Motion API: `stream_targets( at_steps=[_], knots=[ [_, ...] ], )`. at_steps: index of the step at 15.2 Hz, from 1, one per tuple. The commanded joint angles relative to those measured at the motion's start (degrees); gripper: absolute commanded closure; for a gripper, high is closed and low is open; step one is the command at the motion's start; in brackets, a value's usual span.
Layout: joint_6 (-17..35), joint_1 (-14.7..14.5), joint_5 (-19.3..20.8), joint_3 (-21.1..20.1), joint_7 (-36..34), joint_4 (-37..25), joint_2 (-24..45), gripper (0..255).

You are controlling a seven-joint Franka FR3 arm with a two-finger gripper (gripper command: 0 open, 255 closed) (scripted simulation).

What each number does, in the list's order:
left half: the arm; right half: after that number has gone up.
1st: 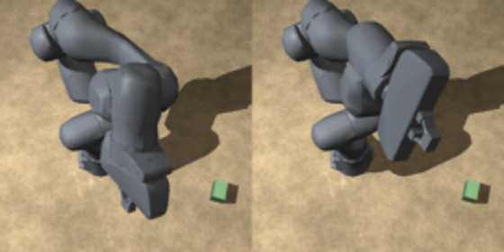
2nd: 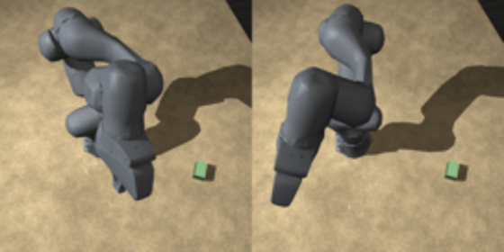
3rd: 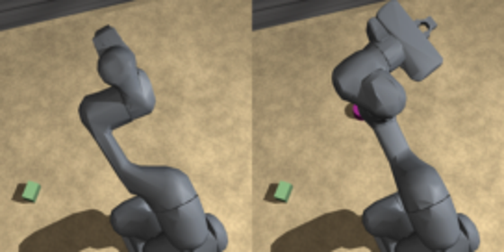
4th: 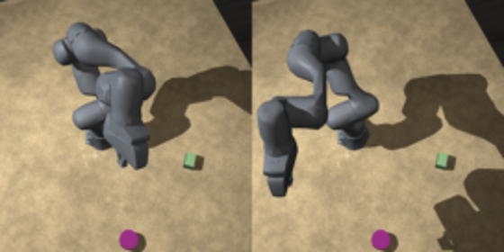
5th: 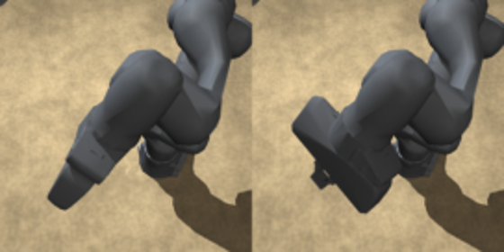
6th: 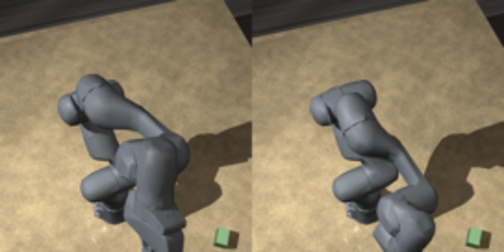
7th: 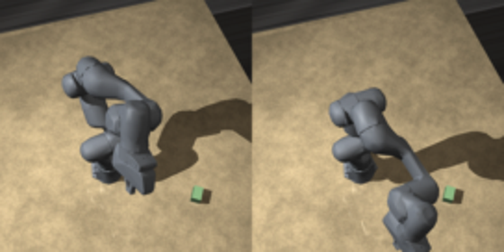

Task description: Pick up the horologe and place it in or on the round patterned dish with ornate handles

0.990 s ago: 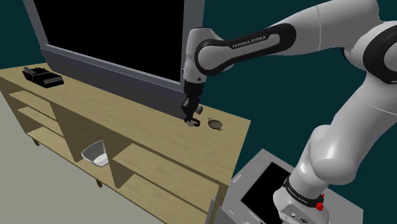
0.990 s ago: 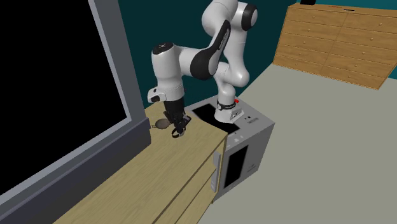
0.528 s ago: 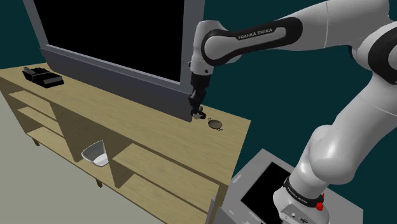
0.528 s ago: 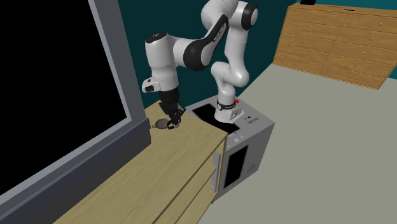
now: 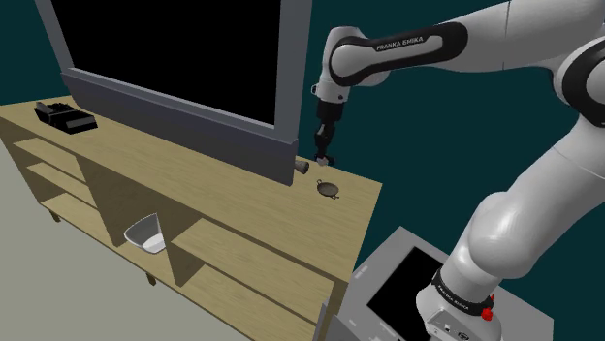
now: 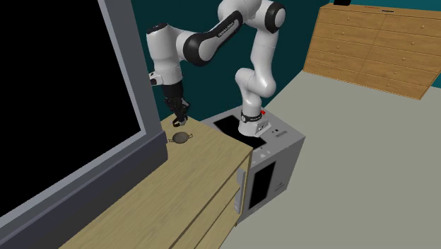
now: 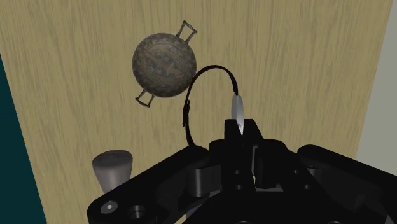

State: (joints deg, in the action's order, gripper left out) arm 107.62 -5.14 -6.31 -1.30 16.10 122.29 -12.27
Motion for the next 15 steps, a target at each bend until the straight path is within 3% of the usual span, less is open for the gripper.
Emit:
stream_targets(
  at_steps=[1,15],
  knots=[
    [-1.0,1.3,0.5,1.7,2.4,-1.0,0.1,255],
    [8.7,1.6,0.3,2.3,4.3,6.4,2.6,255]
  ],
)
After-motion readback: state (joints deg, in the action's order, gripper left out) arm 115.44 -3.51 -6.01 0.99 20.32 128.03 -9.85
